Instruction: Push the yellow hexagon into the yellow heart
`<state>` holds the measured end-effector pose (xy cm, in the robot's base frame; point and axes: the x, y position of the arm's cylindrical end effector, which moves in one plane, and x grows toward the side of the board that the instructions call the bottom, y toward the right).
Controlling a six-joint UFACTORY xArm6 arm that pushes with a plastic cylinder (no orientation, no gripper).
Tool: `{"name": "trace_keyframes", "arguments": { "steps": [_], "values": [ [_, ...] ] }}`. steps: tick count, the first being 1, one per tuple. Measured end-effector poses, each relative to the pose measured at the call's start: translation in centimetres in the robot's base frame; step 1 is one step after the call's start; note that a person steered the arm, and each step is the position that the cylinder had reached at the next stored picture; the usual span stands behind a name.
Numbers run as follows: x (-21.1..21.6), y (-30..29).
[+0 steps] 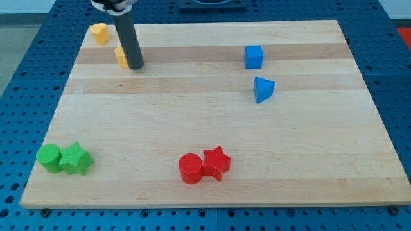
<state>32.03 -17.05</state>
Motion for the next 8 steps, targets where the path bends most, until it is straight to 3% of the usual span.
{"name": "trace_keyframes", "arguments": {
  "steps": [4, 6, 8],
  "values": [
    [-5.9, -2.9],
    [-1.9, -3.3],
    [-1.9, -7.7]
  ]
}}
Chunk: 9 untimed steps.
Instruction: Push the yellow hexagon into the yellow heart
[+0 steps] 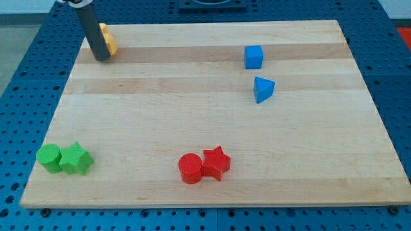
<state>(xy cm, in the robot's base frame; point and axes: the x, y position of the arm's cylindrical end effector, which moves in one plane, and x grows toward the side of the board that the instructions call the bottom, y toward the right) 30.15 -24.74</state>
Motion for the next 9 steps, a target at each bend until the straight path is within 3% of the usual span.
{"name": "trace_keyframes", "arguments": {
  "steps": [7, 9],
  "values": [
    [1.5, 3.2],
    [-1.4, 2.0]
  ]
}}
